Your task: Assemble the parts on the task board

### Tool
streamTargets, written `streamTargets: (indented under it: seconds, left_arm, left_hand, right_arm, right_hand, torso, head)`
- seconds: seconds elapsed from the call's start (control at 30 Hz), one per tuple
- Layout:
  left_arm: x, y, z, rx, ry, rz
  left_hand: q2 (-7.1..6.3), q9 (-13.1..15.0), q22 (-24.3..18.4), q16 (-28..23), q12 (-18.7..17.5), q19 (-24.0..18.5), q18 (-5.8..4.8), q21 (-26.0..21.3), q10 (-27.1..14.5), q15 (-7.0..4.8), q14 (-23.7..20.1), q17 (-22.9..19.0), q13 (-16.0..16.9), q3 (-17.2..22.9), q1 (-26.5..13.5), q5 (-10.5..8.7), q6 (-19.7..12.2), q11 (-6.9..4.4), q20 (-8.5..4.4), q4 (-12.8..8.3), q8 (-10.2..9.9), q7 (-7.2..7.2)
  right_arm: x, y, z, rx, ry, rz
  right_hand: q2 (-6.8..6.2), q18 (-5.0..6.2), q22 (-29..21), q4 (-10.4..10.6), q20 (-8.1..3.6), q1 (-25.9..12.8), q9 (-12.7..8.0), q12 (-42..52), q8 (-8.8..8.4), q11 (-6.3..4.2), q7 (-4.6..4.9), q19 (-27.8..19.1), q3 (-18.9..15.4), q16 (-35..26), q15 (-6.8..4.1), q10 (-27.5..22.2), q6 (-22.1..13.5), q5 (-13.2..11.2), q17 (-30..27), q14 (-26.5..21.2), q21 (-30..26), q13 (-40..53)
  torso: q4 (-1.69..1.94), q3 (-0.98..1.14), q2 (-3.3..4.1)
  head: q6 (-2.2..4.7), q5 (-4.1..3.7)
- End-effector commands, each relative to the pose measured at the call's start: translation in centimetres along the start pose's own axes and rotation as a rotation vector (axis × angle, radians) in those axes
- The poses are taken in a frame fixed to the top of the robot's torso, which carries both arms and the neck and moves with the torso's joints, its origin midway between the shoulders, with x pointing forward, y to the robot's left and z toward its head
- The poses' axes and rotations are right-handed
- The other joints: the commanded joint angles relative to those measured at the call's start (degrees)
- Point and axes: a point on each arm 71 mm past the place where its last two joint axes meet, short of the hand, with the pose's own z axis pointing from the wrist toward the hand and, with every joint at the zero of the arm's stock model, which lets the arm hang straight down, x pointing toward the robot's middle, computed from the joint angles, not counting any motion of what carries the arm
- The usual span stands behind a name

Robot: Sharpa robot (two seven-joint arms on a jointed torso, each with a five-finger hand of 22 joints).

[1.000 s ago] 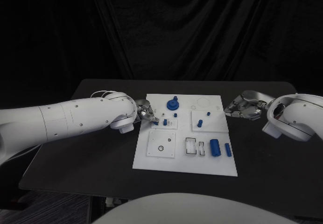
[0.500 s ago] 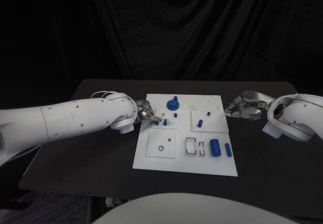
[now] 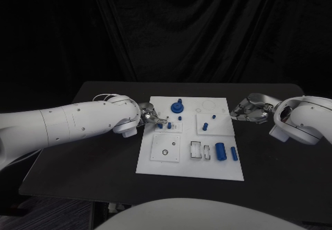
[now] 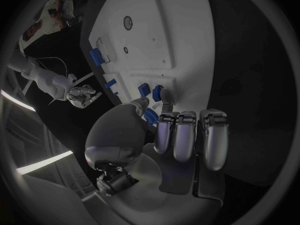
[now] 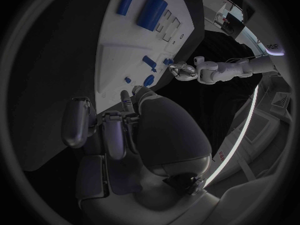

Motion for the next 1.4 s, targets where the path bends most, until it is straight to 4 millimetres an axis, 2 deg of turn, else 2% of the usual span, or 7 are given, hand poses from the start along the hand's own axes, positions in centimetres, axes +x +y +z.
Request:
streamTargets:
  seconds: [0.03, 0.33, 0.4, 0.7, 0.77, 0.93, 1.4]
  left_arm:
    - [1.37, 0.68, 0.29, -0.028, 0.056, 0.015]
    - [1.32, 0.68, 0.32, -0.014, 0.050, 0.012]
    - [1.32, 0.65, 0.32, -0.010, 0.050, 0.011]
    - [1.35, 0.52, 0.34, 0.009, 0.054, 0.013]
    - [1.35, 0.52, 0.33, 0.010, 0.055, 0.013]
    - [1.34, 0.53, 0.31, 0.018, 0.055, 0.012]
    - [1.21, 0.28, 0.25, 0.051, 0.030, 0.000]
  left_hand:
    - [0.27, -0.17, 15.09, -0.03, 0.16, 5.80, -0.80, -0.20, 6.12, 0.51, 6.05, 15.09, 15.07, -0.70, -0.68, -0.33, 0.19, 0.34, 0.41, 0.22, -1.24, 0.45]
    - [1.56, 0.04, 15.09, -0.03, 0.16, 5.80, -0.80, -0.20, 6.12, 0.49, 6.05, 15.09, 15.07, -3.75, -3.47, -1.71, 1.03, 0.26, 0.40, 0.47, -0.93, 0.31]
    - [2.84, 0.46, 15.09, -0.03, 0.16, 5.80, -0.80, -0.20, 6.12, 0.46, 6.05, 15.09, 15.07, -4.88, -5.26, -1.69, 0.93, 0.25, 0.38, 0.54, -0.68, 0.28]
    - [4.37, 0.82, 15.09, -0.03, 0.16, 5.80, -0.80, -0.20, 6.12, 0.40, 6.05, 15.09, 15.07, -5.75, -6.36, -1.36, 1.38, 0.14, 0.33, 0.56, -0.29, 0.12]
    - [5.27, 0.89, 15.09, -0.03, 0.16, 5.80, -0.80, -0.20, 6.12, 0.35, 6.05, 15.09, 15.07, -6.25, -7.30, -1.15, 1.56, 0.09, 0.29, 0.60, -0.20, 0.07]
    - [6.51, 0.78, 15.09, -0.03, 0.16, 5.80, -0.80, -0.20, 6.12, 0.31, 6.05, 15.09, 15.07, -6.96, -8.17, -0.03, 1.55, 0.05, 0.23, 0.59, -0.41, 0.03]
    - [7.67, 0.59, 15.09, -0.03, 0.16, 5.80, -0.80, -0.20, 6.12, 0.22, 6.05, 15.09, 15.07, -7.52, -8.10, 1.62, 2.27, -0.08, 0.16, 0.50, -0.41, -0.14]
  right_arm:
    - [0.16, -0.19, -0.01, 0.020, 0.010, -0.004]
    - [0.15, -0.20, 0.00, 0.021, 0.010, -0.004]
    - [0.16, -0.19, 0.00, 0.021, 0.010, -0.004]
    - [0.15, -0.21, 0.00, 0.022, 0.010, -0.004]
    - [0.16, -0.21, 0.00, 0.022, 0.010, -0.004]
    - [0.15, -0.19, 0.01, 0.021, 0.009, -0.004]
    - [0.15, -0.22, 0.00, 0.022, 0.009, -0.004]
  right_hand:
    - [0.07, 1.17, 9.31, -0.06, 0.06, 0.66, -0.09, -0.17, -0.23, 0.32, 0.20, -0.35, 0.37, -0.34, 0.25, 2.59, 0.07, 0.24, 10.34, 4.07, -0.28, 11.49]
    - [0.02, 1.19, 9.28, -0.05, 0.07, 0.66, -0.08, -0.18, -0.21, 0.33, 0.21, -0.41, 0.41, -0.39, 0.26, 2.56, 0.10, 0.24, 10.28, 4.04, -0.39, 11.47]
    - [0.02, 1.19, 9.28, -0.05, 0.07, 0.66, -0.08, -0.18, -0.21, 0.33, 0.21, -0.41, 0.41, -0.39, 0.26, 2.56, 0.10, 0.24, 10.28, 4.04, -0.39, 11.47]
    - [0.02, 1.19, 9.28, -0.05, 0.07, 0.66, -0.08, -0.18, -0.21, 0.33, 0.21, -0.41, 0.41, -0.39, 0.26, 2.56, 0.10, 0.24, 10.28, 4.04, -0.39, 11.47]
    - [0.02, 1.19, 9.28, -0.05, 0.07, 0.66, -0.08, -0.18, -0.21, 0.33, 0.21, -0.41, 0.41, -0.39, 0.26, 2.56, 0.10, 0.24, 10.28, 4.04, -0.39, 11.47]
    - [0.01, 1.22, 9.24, -0.04, 0.08, 0.68, -0.08, -0.20, -0.20, 0.33, 0.21, -0.48, 0.48, -0.43, 0.26, 2.53, 0.12, 0.26, 10.22, 4.01, -0.53, 11.45]
    - [0.01, 1.22, 9.24, -0.04, 0.08, 0.68, -0.08, -0.20, -0.20, 0.33, 0.21, -0.48, 0.48, -0.43, 0.26, 2.53, 0.12, 0.26, 10.22, 4.01, -0.53, 11.45]
  torso:
    - [-0.01, -0.01, 0.00]
    - [-0.02, -0.01, -0.03]
    - [-0.01, 0.00, 0.00]
    - [0.02, 0.00, 0.01]
    - [-0.01, 0.00, 0.01]
    - [0.02, 0.00, 0.05]
    - [0.00, 0.02, -0.01]
  head:
    - [0.00, 0.21]
    - [0.00, 0.25]
    - [0.00, 0.23]
    - [0.00, 0.24]
    - [0.00, 0.27]
    - [0.00, 0.28]
    - [0.00, 0.45]
